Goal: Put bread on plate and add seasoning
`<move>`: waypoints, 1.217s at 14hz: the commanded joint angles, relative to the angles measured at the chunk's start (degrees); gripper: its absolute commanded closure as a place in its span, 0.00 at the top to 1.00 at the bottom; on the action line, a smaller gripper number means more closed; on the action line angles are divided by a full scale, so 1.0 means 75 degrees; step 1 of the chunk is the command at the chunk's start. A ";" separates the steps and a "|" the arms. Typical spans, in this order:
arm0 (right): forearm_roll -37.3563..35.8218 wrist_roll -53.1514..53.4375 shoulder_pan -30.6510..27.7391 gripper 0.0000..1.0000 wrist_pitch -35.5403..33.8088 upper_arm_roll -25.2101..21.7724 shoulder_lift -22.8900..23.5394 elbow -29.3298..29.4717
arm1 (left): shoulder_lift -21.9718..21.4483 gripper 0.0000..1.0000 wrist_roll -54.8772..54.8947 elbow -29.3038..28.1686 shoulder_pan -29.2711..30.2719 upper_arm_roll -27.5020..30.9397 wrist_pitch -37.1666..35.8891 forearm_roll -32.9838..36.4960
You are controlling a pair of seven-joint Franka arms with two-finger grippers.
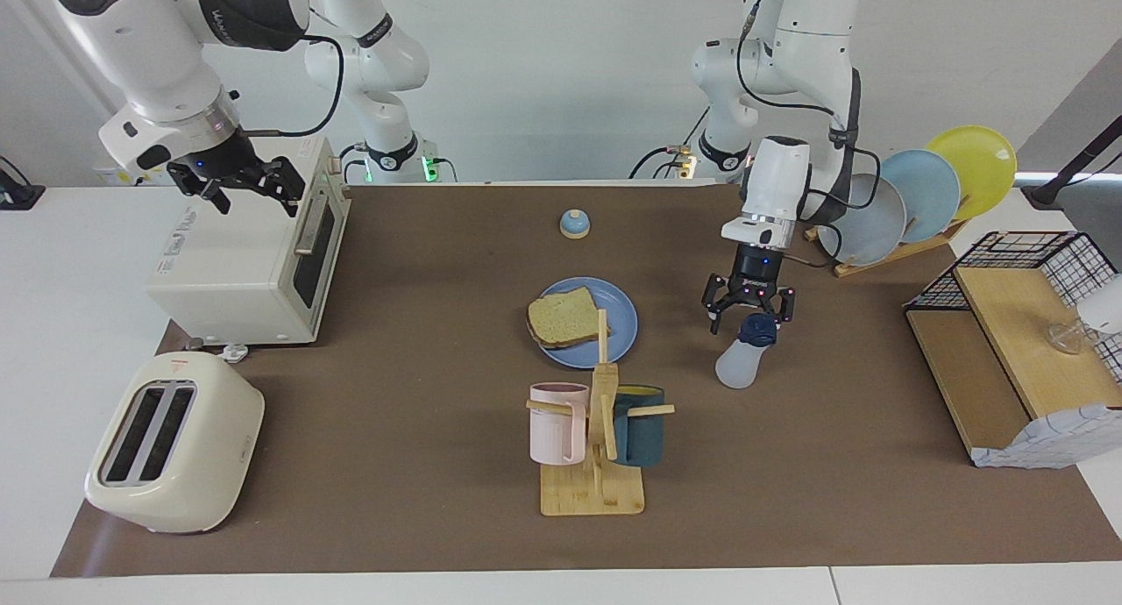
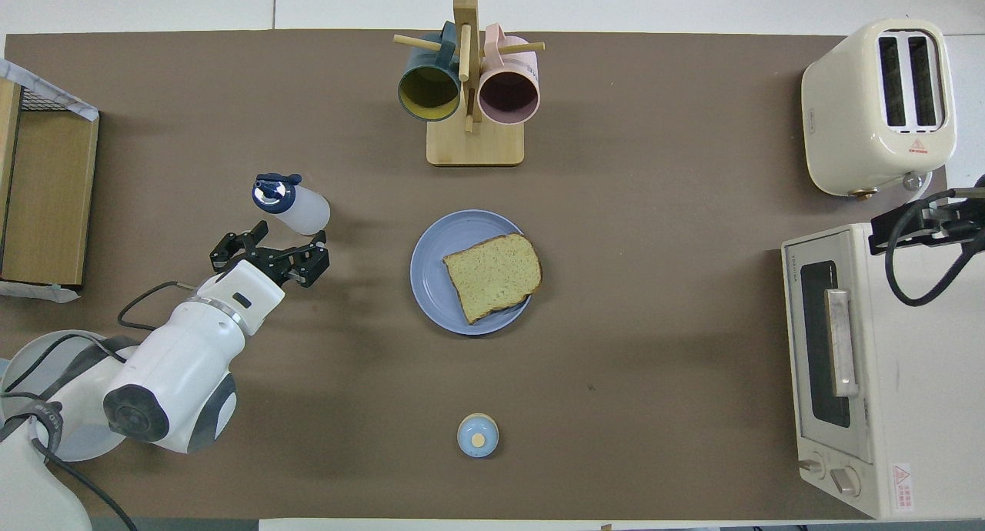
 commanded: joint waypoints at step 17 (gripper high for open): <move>0.0047 -0.0136 -0.0107 1.00 -0.0020 0.0071 -0.0045 -0.0009 | -0.0786 1.00 -0.2048 0.1815 -0.2176 -0.0078 -0.3643 0.0131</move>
